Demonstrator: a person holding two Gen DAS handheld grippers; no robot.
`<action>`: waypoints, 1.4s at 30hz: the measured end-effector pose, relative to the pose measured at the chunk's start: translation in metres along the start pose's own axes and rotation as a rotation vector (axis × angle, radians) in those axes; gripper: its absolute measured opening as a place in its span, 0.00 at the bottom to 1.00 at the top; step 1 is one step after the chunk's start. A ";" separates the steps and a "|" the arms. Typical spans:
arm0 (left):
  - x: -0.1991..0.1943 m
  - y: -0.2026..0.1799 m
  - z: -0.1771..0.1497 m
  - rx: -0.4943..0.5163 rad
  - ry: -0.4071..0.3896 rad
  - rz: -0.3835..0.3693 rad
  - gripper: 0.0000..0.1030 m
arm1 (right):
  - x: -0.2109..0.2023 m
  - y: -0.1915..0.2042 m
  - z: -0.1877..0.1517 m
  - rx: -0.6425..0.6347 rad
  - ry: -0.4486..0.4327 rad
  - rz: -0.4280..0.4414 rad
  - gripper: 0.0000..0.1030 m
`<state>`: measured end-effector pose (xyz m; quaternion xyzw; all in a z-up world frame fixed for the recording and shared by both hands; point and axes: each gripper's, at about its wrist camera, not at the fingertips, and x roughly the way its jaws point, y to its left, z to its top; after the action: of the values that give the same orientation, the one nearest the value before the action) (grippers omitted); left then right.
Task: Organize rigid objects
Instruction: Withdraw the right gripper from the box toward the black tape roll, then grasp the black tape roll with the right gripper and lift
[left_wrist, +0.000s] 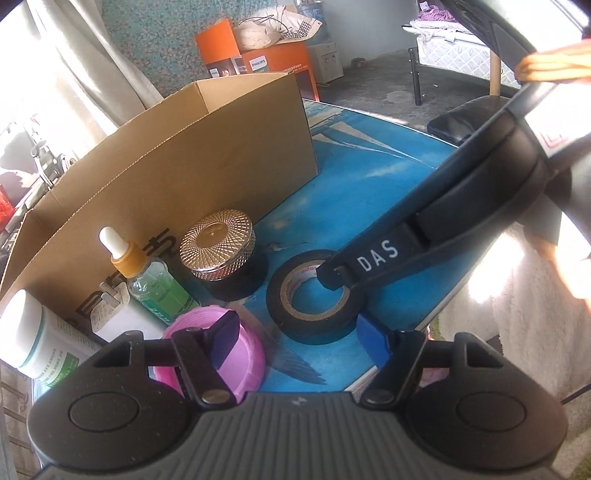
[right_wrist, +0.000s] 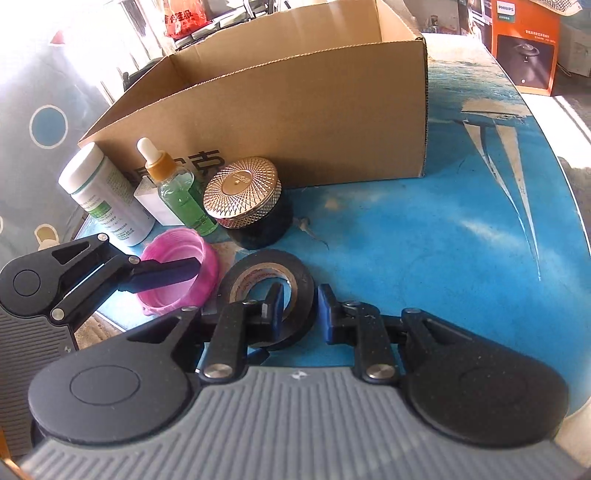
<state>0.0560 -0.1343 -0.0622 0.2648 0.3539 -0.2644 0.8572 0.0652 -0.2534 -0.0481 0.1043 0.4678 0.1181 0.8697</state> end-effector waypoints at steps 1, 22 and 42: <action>0.000 -0.004 -0.002 0.006 0.000 0.005 0.70 | -0.001 -0.002 0.000 0.001 -0.001 0.001 0.18; 0.025 -0.033 0.022 0.060 0.001 -0.081 0.73 | -0.025 -0.046 -0.015 0.085 -0.028 0.029 0.16; 0.012 -0.039 0.037 0.021 -0.025 -0.079 0.64 | -0.039 -0.039 -0.019 0.065 -0.094 0.025 0.17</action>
<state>0.0557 -0.1896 -0.0593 0.2563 0.3505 -0.3052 0.8475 0.0326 -0.3007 -0.0392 0.1440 0.4284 0.1085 0.8854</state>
